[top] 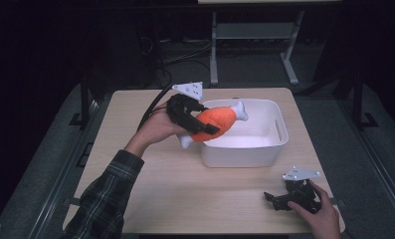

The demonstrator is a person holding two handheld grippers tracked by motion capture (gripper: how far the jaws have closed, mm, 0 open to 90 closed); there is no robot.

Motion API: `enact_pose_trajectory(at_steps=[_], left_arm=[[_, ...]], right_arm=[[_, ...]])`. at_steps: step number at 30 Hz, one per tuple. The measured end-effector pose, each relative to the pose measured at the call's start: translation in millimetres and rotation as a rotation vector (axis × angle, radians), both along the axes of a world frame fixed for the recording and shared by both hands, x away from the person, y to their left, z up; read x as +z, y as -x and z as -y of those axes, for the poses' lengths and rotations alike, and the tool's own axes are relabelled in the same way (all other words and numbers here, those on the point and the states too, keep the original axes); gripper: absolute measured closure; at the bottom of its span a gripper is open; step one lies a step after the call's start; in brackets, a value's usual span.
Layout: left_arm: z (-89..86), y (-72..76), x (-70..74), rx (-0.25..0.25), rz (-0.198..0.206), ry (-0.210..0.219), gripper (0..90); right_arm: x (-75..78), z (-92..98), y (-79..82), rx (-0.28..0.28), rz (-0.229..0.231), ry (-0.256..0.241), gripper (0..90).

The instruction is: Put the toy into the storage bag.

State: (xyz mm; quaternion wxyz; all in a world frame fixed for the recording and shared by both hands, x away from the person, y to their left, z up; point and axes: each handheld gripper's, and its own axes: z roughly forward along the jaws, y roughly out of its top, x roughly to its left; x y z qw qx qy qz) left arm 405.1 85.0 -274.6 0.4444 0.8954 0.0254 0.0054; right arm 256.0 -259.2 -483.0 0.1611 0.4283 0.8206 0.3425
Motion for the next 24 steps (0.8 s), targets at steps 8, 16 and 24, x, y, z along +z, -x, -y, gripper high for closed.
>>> enact_pose_trajectory(at_steps=[8, 16, 24], left_arm=[[14.3, -13.0, -7.5, -0.024, -0.017, 0.012, 41.6], [35.4, -22.6, -10.5, -0.068, -0.015, -0.006, 41.5], [61.4, -27.7, -13.8, -0.127, -0.023, -0.022, 41.3]], right_arm=[[0.1, -0.2, 0.3, -0.003, -0.004, -0.001, 0.0], [0.1, -0.2, 0.3, -0.003, -0.004, -0.001, 0.0], [0.1, -0.2, 0.3, -0.003, -0.004, -0.001, 0.0]])
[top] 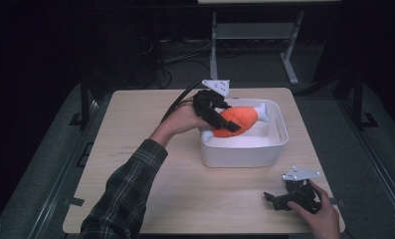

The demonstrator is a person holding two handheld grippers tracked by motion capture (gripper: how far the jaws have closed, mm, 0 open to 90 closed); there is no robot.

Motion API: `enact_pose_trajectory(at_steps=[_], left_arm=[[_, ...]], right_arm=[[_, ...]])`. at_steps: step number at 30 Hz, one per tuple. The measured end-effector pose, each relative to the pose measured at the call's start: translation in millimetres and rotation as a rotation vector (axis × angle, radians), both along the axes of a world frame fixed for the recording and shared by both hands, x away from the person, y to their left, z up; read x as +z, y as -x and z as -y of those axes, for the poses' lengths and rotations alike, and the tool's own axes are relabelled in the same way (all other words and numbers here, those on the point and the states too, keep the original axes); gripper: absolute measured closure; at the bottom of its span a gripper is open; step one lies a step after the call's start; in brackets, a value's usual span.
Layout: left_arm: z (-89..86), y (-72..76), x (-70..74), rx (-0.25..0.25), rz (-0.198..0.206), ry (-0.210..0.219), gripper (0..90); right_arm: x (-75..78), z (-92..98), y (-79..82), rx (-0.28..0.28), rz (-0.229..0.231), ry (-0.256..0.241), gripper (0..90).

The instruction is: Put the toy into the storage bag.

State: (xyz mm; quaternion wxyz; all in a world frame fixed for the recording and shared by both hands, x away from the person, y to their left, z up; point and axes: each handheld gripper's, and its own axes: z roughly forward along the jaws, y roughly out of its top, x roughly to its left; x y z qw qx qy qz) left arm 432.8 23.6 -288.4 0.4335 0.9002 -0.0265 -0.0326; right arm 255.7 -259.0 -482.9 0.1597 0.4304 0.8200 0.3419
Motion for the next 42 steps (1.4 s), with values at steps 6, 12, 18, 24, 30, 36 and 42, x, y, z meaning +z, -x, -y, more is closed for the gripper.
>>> enact_pose_trajectory(at_steps=[6, 12, 18, 24, 30, 36, 42], left_arm=[[21.9, -3.0, -9.0, -0.033, -0.008, -0.036, 40.9], [29.8, -3.4, -16.2, -0.049, -0.012, -0.051, 40.4], [32.9, -4.9, -22.0, -0.056, -0.025, -0.064, 39.4], [34.4, -5.1, -25.6, -0.065, -0.042, -0.071, 38.0], [35.8, -4.2, -28.5, -0.069, -0.042, -0.078, 36.3], [34.6, -4.6, -28.0, -0.054, -0.042, -0.062, 33.0], [32.9, -3.0, -25.4, -0.052, -0.037, -0.058, 30.7]], right_arm=[[0.0, -0.1, 0.1, 0.0, -0.001, -0.002, 0.0], [0.0, -0.1, 0.0, 0.001, 0.0, -0.001, 0.0], [0.0, -0.1, 0.0, 0.001, -0.001, -0.001, 0.0], [0.1, -0.1, 0.1, 0.001, -0.001, -0.002, 0.0], [0.1, -0.1, 0.1, 0.001, -0.001, -0.002, 0.0], [0.0, 0.0, 0.1, 0.001, -0.001, -0.002, 0.0], [0.0, 0.0, 0.0, 0.0, 0.0, -0.001, 0.0]])
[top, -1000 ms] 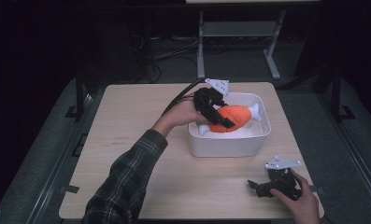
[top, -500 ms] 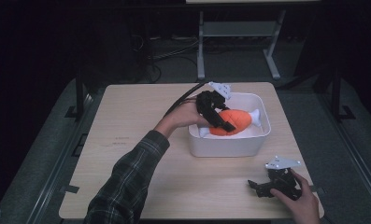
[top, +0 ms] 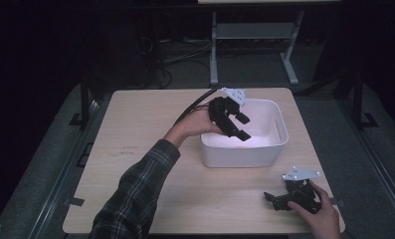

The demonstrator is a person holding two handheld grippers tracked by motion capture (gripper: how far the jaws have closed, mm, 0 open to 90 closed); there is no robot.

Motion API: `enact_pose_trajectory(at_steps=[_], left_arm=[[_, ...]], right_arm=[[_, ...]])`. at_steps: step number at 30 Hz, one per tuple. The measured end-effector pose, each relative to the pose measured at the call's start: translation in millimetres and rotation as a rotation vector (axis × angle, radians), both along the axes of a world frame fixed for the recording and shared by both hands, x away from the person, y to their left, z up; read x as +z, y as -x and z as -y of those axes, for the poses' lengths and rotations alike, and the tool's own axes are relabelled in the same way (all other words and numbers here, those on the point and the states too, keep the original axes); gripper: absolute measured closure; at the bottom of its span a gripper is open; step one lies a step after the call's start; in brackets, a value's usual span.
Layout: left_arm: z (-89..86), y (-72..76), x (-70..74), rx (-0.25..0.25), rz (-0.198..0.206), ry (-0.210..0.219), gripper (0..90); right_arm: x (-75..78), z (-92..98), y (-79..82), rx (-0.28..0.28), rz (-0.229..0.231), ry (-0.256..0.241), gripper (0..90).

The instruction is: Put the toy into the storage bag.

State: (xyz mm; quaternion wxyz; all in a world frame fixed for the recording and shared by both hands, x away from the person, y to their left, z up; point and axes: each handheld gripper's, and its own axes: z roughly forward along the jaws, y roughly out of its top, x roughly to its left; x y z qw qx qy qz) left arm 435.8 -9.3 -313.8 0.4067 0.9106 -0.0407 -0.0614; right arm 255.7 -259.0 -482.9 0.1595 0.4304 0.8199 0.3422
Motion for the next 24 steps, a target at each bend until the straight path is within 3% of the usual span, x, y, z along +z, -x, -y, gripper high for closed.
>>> enact_pose_trajectory(at_steps=[8, 24], left_arm=[[-15.8, 4.3, 1.5, 0.048, -0.033, 0.048, 29.9], [-60.3, 19.9, 4.5, 0.22, 0.02, 0.06, 13.8]], right_arm=[[0.0, 0.0, 0.0, 0.0, 0.0, 0.001, 0.0], [-0.2, 0.2, -0.4, 0.003, 0.004, 0.0, 0.0]])
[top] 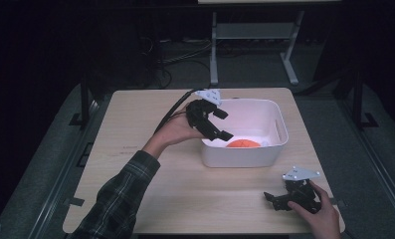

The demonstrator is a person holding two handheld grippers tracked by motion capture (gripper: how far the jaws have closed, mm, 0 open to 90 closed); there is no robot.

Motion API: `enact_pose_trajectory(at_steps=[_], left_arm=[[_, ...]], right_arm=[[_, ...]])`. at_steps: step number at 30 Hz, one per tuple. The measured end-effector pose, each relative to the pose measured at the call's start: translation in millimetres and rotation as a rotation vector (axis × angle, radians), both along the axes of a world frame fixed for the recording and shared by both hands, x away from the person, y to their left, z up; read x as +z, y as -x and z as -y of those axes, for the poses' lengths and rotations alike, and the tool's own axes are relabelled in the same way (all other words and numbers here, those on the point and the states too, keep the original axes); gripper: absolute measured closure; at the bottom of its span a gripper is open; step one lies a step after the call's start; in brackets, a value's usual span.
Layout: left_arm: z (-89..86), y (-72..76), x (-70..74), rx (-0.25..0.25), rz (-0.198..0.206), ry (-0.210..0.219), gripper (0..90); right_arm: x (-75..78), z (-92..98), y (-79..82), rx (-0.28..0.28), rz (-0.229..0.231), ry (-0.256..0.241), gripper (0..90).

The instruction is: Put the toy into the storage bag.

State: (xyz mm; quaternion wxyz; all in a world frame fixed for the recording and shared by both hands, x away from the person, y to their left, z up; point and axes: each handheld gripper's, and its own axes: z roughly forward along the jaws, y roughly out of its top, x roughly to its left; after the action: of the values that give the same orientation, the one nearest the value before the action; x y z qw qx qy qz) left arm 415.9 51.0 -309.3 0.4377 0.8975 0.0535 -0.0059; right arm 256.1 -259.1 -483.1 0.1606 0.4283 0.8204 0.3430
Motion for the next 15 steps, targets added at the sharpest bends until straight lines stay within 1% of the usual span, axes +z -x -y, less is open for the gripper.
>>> enact_pose_trajectory(at_steps=[1, 2, 4, 5, 6, 7, 11, 15], left_arm=[[-5.4, 2.2, 0.7, 0.021, 0.011, 0.002, 13.8], [-8.7, 3.0, 1.3, 0.029, 0.02, -0.004, 13.8], [-14.8, 5.7, 1.9, 0.051, 0.031, -0.009, 13.8], [-14.8, 5.7, 1.9, 0.051, 0.031, -0.009, 13.8], [-21.6, 8.4, 2.6, 0.07, 0.038, -0.017, 13.8], [-25.1, 9.5, 2.6, 0.08, 0.043, -0.014, 13.8], [-40.4, 12.6, 2.2, 0.116, 0.057, -0.008, 13.9], [-56.3, 17.4, 0.8, 0.149, 0.058, -0.002, 13.9]], right_arm=[[0.0, 0.0, 0.0, 0.0, 0.0, 0.0, 0.0], [0.0, 0.0, 0.0, 0.0, 0.0, 0.0, 0.0], [0.1, -0.1, 0.1, 0.0, -0.001, -0.002, 0.0], [0.0, -0.1, 0.1, 0.0, -0.001, -0.002, 0.0], [0.0, 0.0, 0.0, 0.0, -0.001, -0.001, 0.0], [0.0, 0.0, 0.1, 0.0, -0.001, -0.001, 0.0], [-0.1, 0.0, 0.0, 0.0, 0.001, 0.001, 0.0], [-0.1, 0.1, -0.1, 0.001, 0.001, 0.001, 0.0]])
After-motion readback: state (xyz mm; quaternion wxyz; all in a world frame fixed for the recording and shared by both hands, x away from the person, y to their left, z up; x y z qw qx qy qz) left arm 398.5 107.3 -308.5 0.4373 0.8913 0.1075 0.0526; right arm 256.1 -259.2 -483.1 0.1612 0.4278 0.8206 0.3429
